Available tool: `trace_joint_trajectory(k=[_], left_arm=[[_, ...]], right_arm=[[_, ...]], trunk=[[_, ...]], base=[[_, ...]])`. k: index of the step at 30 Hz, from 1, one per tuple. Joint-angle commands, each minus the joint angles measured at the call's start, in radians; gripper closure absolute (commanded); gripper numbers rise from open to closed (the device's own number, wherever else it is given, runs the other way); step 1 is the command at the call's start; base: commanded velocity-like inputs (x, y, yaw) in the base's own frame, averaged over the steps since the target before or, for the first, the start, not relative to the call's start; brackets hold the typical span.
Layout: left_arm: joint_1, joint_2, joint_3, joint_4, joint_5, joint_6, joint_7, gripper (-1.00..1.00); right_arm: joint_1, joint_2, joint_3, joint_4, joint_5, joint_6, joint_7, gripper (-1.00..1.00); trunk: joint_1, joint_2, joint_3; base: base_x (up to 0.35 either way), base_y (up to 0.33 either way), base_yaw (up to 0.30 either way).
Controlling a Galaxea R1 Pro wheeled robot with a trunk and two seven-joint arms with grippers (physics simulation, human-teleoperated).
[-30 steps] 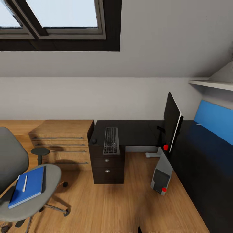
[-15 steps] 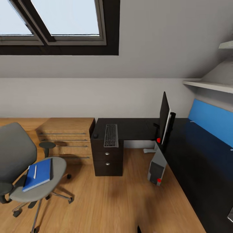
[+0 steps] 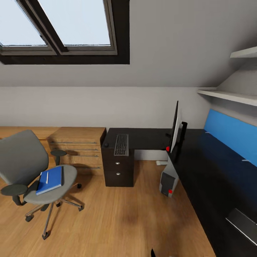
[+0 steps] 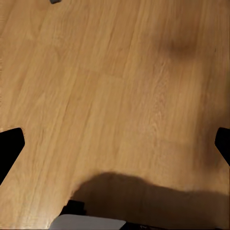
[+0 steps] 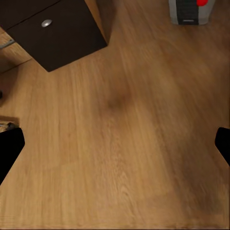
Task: In the bedroom, organize the workspace by keeping the computer under the desk, ensuring the monitor is on the desk, placing the keyboard on the desk next to the monitor, placing the mouse on the desk next to the keyboard, moving the folder from the swivel chair onto the desk next to the mouse, stacking the notebook on top of the folder with the pen on top of the notebook, and positioning the swivel chair next to the desk.
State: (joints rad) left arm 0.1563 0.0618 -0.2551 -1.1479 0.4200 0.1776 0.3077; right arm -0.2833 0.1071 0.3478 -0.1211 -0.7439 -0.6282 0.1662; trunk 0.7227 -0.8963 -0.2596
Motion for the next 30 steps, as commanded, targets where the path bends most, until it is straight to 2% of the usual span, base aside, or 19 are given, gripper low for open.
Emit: trace_joint_trajectory(k=[1,6,20,30], left_arm=[[0.0,0.001,-0.003,-0.003,0.008,0.003,0.008,-1.0],[0.0,0.001,-0.002,0.004,0.009,0.003,0.008,-1.0],[0.0,-0.001,0.0,0.041,0.009,0.003,0.007,-1.0],[0.0,-0.002,0.006,0.042,0.009,0.003,0.007,-1.0]], right_arm=[[-0.001,0.0,0.003,0.001,-0.011,-0.003,0.007,-1.0],[-0.001,0.001,0.005,0.0,-0.01,-0.004,0.007,-1.0],[-0.001,0.002,0.008,0.0,-0.008,-0.005,0.007,-1.0],[-0.001,0.002,0.037,-0.001,0.024,-0.005,0.003,-1.0]], trunk=[[-0.004,0.006,0.002],[-0.024,0.041,0.018],[-0.077,0.139,0.062],[-0.116,0.209,0.093]], base=[[-0.304,-0.202,0.209],[-0.218,-0.153,0.103],[-0.018,-0.013,0.007],[0.0,0.0,0.0]])
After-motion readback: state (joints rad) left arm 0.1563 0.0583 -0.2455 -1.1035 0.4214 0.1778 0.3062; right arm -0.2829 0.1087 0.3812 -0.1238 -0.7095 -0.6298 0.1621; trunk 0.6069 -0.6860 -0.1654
